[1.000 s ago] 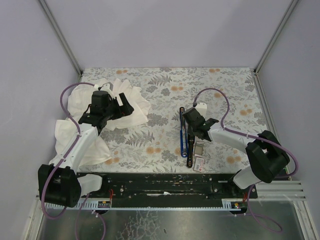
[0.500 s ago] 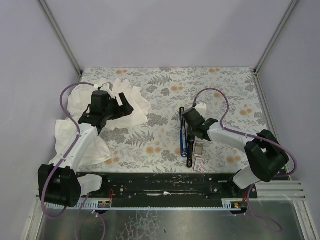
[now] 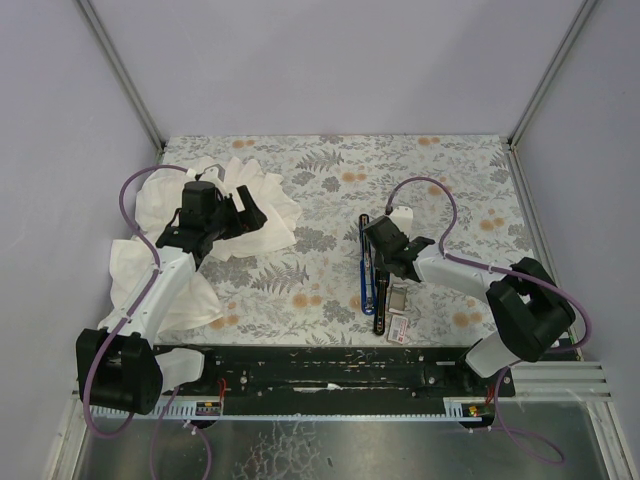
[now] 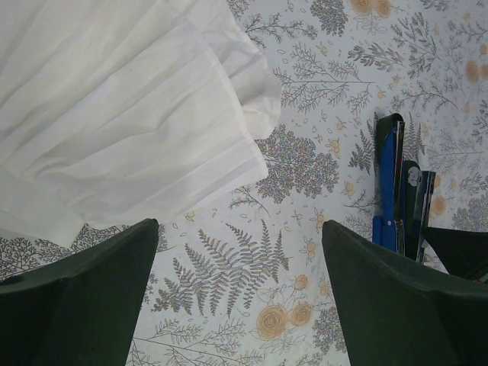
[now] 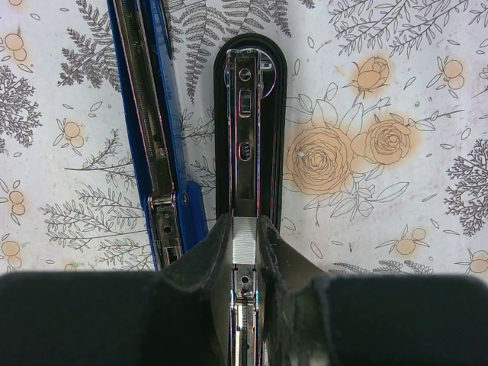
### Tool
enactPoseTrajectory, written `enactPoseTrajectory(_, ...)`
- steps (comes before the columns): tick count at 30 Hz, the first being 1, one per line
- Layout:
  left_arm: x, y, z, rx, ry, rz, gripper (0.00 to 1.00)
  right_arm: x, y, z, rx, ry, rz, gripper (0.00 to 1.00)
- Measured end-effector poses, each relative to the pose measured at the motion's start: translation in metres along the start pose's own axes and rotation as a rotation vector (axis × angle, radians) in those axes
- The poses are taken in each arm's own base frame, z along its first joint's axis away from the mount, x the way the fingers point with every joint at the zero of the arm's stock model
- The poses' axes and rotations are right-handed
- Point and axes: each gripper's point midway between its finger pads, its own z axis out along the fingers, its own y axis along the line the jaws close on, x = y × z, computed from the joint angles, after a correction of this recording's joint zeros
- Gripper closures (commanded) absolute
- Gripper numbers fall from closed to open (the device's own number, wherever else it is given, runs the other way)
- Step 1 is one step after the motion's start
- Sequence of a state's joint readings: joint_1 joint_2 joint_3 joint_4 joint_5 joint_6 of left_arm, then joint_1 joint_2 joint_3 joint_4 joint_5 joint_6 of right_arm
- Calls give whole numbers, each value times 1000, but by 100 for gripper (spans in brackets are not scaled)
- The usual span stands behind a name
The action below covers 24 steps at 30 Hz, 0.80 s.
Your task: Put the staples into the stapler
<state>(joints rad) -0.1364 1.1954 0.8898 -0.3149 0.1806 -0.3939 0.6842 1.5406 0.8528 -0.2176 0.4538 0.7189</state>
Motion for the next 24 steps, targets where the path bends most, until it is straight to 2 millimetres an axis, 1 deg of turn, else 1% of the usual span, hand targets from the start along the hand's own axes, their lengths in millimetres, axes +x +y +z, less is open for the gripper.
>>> enactPoseTrajectory(3,0,0,0,0,0,0,12,0,0,0,0,0,0,82)
enactPoseTrajectory(5,0,0,0,1,0,0,12,1,0,0,0,1,1,77)
enactPoseTrajectory(6,0,0,0,1,0,0,12,1,0,0,0,1,1,72)
enactPoseTrajectory(10,0,-1,0,4,2,0,12,2,-1,0,2,4,3,54)
enactPoseTrajectory(12,0,-1,0,4,2,0,12,4,-2,0,4,12,-2,47)
enactPoseTrajectory(14,0,-1,0,4,2,0,12,5,-2,-1,3,21,-11,43)
enactPoseTrajectory(16,0,-1,0,4,2,0,12,6,-2,-3,-1,34,-24,42)
enactPoseTrajectory(18,0,0,0,3,1,-1,12,2,-1,-10,-15,30,-31,43)
enactPoseTrajectory(22,0,0,0,2,0,-2,12,-16,-2,-33,-83,6,-25,48)
enactPoseTrajectory(24,-1,1,0,1,0,-3,12,-24,-5,-41,-114,0,-23,52)
